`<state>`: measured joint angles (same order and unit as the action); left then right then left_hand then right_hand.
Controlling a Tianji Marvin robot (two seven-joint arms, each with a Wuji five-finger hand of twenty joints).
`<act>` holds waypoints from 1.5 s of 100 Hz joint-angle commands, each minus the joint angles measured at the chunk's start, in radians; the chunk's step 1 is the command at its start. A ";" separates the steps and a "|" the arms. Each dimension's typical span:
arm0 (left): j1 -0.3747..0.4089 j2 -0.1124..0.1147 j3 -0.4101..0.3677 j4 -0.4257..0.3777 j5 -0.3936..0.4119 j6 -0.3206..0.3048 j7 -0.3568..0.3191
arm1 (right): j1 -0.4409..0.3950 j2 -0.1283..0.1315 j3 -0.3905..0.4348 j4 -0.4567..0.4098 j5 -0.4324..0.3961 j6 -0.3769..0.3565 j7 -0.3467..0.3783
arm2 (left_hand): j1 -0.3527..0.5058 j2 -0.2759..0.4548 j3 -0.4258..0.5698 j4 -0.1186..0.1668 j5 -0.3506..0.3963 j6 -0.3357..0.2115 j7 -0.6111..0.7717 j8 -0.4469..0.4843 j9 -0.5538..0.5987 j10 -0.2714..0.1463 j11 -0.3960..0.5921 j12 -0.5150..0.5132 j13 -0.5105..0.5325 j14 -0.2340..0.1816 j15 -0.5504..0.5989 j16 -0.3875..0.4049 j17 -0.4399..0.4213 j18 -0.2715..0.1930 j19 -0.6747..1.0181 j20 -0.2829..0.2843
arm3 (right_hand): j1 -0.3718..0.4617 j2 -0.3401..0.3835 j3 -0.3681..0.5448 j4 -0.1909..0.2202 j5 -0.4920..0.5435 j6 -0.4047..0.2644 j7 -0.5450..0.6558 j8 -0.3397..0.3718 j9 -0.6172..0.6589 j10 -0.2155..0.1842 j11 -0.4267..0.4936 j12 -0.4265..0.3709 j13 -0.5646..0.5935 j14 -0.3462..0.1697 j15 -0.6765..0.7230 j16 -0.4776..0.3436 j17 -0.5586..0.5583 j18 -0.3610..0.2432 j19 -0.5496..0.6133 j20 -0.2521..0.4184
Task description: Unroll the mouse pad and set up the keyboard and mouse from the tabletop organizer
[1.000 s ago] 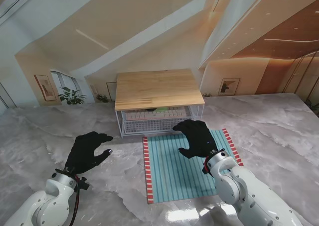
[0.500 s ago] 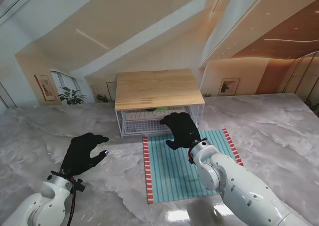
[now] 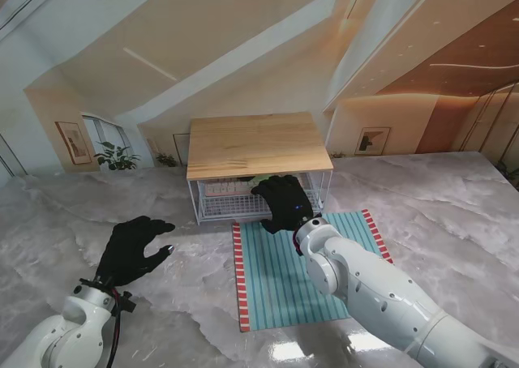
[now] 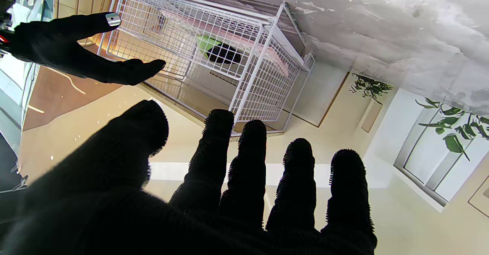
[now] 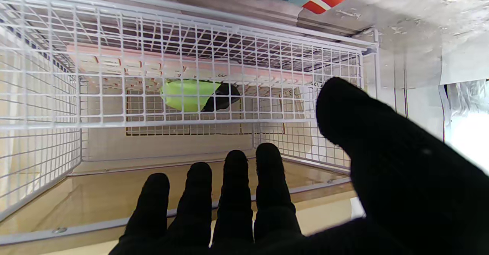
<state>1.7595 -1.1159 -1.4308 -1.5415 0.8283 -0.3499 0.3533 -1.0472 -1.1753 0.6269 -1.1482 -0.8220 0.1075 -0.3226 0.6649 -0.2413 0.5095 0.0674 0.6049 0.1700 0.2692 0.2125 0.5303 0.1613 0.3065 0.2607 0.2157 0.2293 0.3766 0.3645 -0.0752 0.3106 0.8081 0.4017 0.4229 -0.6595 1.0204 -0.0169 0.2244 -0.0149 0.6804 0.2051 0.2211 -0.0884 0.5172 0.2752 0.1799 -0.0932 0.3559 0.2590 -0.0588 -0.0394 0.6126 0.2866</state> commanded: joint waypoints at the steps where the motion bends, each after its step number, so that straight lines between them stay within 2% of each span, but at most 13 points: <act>1: 0.007 -0.001 -0.001 -0.008 0.002 -0.004 -0.015 | 0.016 -0.016 -0.015 0.016 0.005 0.009 0.008 | -0.024 0.008 -0.016 -0.004 -0.012 0.003 -0.015 -0.013 -0.041 0.004 -0.007 -0.001 -0.019 -0.029 -0.011 -0.008 -0.010 -0.023 -0.012 -0.010 | -0.012 0.028 0.006 -0.002 -0.048 0.012 0.014 -0.009 -0.028 -0.009 -0.001 -0.005 -0.028 -0.045 -0.008 -0.004 -0.006 -0.032 -0.019 -0.033; 56: 0.018 -0.001 -0.010 -0.014 0.008 0.000 -0.010 | 0.135 -0.085 -0.141 0.194 0.062 0.041 -0.053 | -0.025 0.006 -0.015 -0.003 -0.011 0.004 -0.013 -0.013 -0.038 0.003 -0.006 0.000 -0.017 -0.029 -0.010 -0.007 -0.010 -0.024 -0.012 -0.010 | 0.022 0.032 0.034 -0.001 -0.041 0.012 0.035 -0.001 -0.027 -0.004 0.036 0.011 -0.025 -0.041 0.028 0.014 0.000 -0.028 0.012 -0.036; 70: 0.019 -0.001 -0.009 -0.014 0.007 0.003 -0.011 | 0.154 -0.100 -0.159 0.225 0.084 0.049 -0.049 | -0.026 0.007 -0.015 -0.003 -0.012 0.003 -0.014 -0.013 -0.038 0.003 -0.006 0.000 -0.017 -0.029 -0.010 -0.007 -0.010 -0.024 -0.013 -0.010 | 0.043 0.026 0.049 -0.007 -0.020 0.014 0.049 0.006 -0.030 0.004 0.099 0.035 -0.025 -0.036 0.092 0.047 -0.005 -0.010 0.070 -0.030; 84: 0.019 -0.001 -0.009 -0.013 0.007 0.005 -0.011 | 0.165 -0.110 -0.172 0.245 0.100 0.059 -0.041 | -0.026 0.007 -0.015 -0.003 -0.013 0.003 -0.013 -0.013 -0.038 0.002 -0.006 0.000 -0.017 -0.030 -0.011 -0.007 -0.010 -0.024 -0.013 -0.010 | 0.080 0.006 0.076 -0.017 0.047 0.024 0.064 0.021 0.046 0.039 0.140 0.049 0.052 -0.004 0.141 0.071 -0.005 0.016 0.176 -0.001; 102: 0.018 -0.001 -0.007 -0.011 0.005 0.006 -0.011 | 0.175 -0.114 -0.184 0.259 0.105 0.069 -0.030 | -0.026 0.007 -0.015 -0.003 -0.013 0.003 -0.013 -0.013 -0.039 0.004 -0.006 0.000 -0.017 -0.030 -0.011 -0.007 -0.010 -0.024 -0.014 -0.011 | 0.124 -0.026 0.104 -0.035 0.157 0.028 0.074 0.068 0.179 0.076 0.155 0.063 0.161 0.034 0.203 0.105 -0.005 0.040 0.309 0.033; 111: 0.017 -0.001 -0.006 -0.010 0.005 0.004 -0.011 | 0.178 -0.114 -0.187 0.260 0.106 0.071 -0.023 | -0.026 0.006 -0.015 -0.003 -0.012 0.003 -0.013 -0.012 -0.038 0.002 -0.006 0.000 -0.017 -0.030 -0.011 -0.007 -0.010 -0.024 -0.014 -0.011 | 0.143 -0.035 0.114 -0.042 0.216 0.023 0.081 0.098 0.246 0.082 0.165 0.071 0.210 0.043 0.228 0.119 -0.004 0.045 0.363 0.048; 121: 0.017 -0.001 -0.006 -0.009 0.005 0.003 -0.010 | 0.163 -0.095 -0.171 0.215 0.090 0.087 0.004 | -0.026 0.006 -0.014 -0.003 -0.013 0.003 -0.013 -0.012 -0.038 0.003 -0.006 0.000 -0.017 -0.029 -0.011 -0.007 -0.010 -0.024 -0.014 -0.011 | 0.165 -0.030 0.117 -0.049 0.283 0.008 0.096 0.136 0.323 0.084 0.181 0.081 0.266 0.052 0.264 0.137 -0.004 0.050 0.402 0.059; 132: 0.017 -0.002 -0.005 -0.008 0.005 0.003 -0.009 | 0.156 -0.088 -0.163 0.197 0.083 0.095 0.014 | -0.028 0.006 -0.015 -0.003 -0.013 0.003 -0.012 -0.012 -0.038 0.003 -0.006 0.000 -0.016 -0.030 -0.011 -0.007 -0.010 -0.024 -0.014 -0.011 | 0.191 -0.010 0.116 -0.055 0.347 -0.007 0.124 0.215 0.396 0.085 0.223 0.105 0.306 0.060 0.333 0.173 -0.007 0.066 0.457 0.099; 134: 0.017 -0.002 -0.005 -0.008 0.005 0.003 -0.009 | 0.155 -0.087 -0.163 0.196 0.082 0.095 0.014 | -0.027 0.007 -0.014 -0.003 -0.012 0.003 -0.012 -0.012 -0.038 0.002 -0.006 0.000 -0.016 -0.029 -0.011 -0.007 -0.010 -0.024 -0.014 -0.011 | 0.197 -0.011 0.114 -0.061 0.356 -0.009 0.127 0.224 0.408 0.087 0.232 0.108 0.312 0.062 0.347 0.180 -0.007 0.068 0.464 0.108; 141: 0.016 -0.002 -0.006 -0.007 0.006 0.002 -0.007 | 0.150 -0.084 -0.159 0.187 0.079 0.095 0.017 | -0.027 0.007 -0.014 -0.003 -0.013 0.003 -0.012 -0.012 -0.039 0.002 -0.007 -0.001 -0.017 -0.030 -0.011 -0.007 -0.010 -0.024 -0.014 -0.011 | 0.226 -0.032 0.105 -0.128 0.379 -0.018 0.172 0.201 0.448 0.097 0.269 0.123 0.333 0.076 0.411 0.210 -0.010 0.083 0.486 0.154; 150: 0.015 -0.002 -0.006 -0.006 0.005 -0.001 -0.006 | 0.145 -0.078 -0.154 0.174 0.074 0.096 0.025 | -0.028 0.007 -0.014 -0.003 -0.013 0.003 -0.012 -0.012 -0.037 0.003 -0.006 0.000 -0.017 -0.031 -0.012 -0.007 -0.010 -0.024 -0.015 -0.011 | 0.245 -0.053 0.100 -0.159 0.399 -0.020 0.230 0.188 0.495 0.121 0.306 0.127 0.360 0.099 0.478 0.240 -0.001 0.106 0.513 0.208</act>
<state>1.7727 -1.1152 -1.4393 -1.5467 0.8341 -0.3445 0.3588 -0.8869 -1.2601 0.4744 -0.9578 -0.7386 0.2058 -0.3167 0.6649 -0.2413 0.5094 0.0675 0.6047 0.1700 0.2690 0.2122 0.5302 0.1613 0.3065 0.2607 0.2157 0.2293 0.3766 0.3644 -0.0752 0.3099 0.8066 0.4017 0.6305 -0.6956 1.1036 -0.1482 0.5261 0.0252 0.7697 0.3899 0.6715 0.0184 0.7777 0.3886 0.5023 -0.0110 0.7912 0.4732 -0.0543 0.0449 1.0946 0.4532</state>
